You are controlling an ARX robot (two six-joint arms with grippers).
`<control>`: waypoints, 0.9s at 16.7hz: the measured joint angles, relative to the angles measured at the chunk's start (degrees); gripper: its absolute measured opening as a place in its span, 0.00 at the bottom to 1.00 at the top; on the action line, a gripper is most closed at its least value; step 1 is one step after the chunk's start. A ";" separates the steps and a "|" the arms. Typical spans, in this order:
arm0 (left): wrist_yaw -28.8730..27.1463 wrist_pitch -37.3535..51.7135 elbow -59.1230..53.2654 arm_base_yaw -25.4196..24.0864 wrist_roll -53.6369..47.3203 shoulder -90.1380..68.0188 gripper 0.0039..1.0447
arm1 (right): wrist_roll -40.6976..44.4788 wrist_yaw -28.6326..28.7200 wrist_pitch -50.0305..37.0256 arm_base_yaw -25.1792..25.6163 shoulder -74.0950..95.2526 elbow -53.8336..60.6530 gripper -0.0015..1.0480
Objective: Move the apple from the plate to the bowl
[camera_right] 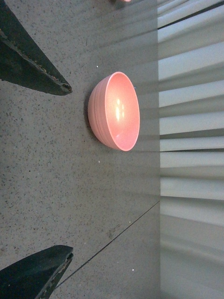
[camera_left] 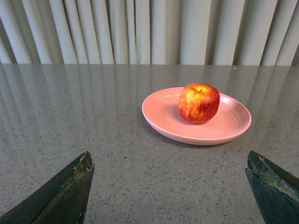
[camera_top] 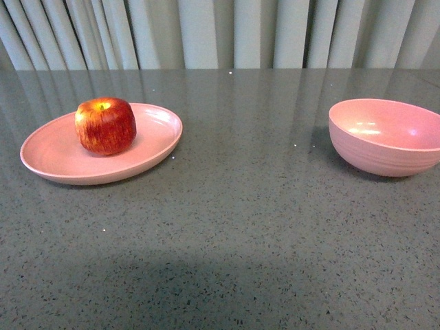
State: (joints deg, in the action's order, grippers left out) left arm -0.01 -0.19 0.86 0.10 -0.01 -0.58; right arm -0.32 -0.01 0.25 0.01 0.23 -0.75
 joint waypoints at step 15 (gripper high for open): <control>0.00 0.00 0.00 0.00 0.00 0.00 0.94 | -8.63 6.47 -28.28 2.97 42.21 -19.21 0.94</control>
State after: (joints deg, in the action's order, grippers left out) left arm -0.01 -0.19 0.86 0.10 -0.01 -0.58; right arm -8.95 6.46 -28.03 2.98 42.44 -19.97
